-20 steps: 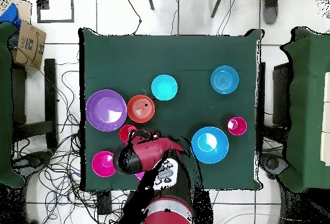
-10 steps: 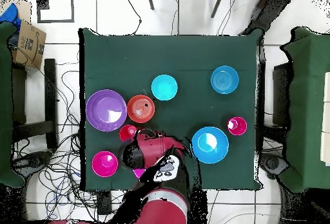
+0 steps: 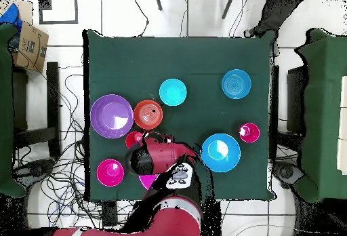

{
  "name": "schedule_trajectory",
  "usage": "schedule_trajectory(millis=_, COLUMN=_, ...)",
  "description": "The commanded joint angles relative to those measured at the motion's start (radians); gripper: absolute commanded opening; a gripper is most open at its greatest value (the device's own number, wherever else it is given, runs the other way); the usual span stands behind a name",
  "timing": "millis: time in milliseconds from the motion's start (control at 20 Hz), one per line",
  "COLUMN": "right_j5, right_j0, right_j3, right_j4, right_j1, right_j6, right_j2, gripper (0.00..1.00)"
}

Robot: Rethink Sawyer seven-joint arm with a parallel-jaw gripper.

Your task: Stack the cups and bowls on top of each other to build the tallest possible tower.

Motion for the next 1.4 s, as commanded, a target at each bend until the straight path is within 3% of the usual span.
schedule_trajectory(millis=50, right_j5=-0.038, right_j0=-0.066, right_j3=0.018, right_j4=0.057, right_j1=-0.060, right_j6=0.167, right_j2=0.185, gripper=1.00)
schedule_trajectory(millis=650, right_j5=-0.064, right_j0=-0.090, right_j3=0.012, right_j4=0.087, right_j1=-0.051, right_j6=0.170, right_j2=0.234, gripper=1.00)
schedule_trajectory(millis=900, right_j5=-0.035, right_j0=-0.047, right_j3=-0.041, right_j4=0.104, right_j1=0.008, right_j6=0.143, right_j2=0.177, gripper=1.00)
schedule_trajectory(millis=1150, right_j5=-0.019, right_j0=-0.066, right_j3=-0.117, right_j4=0.072, right_j1=0.088, right_j6=0.078, right_j2=0.173, gripper=1.00)
schedule_trajectory(millis=1400, right_j5=-0.020, right_j0=-0.037, right_j3=-0.162, right_j4=0.075, right_j1=0.134, right_j6=0.077, right_j2=0.131, gripper=1.00)
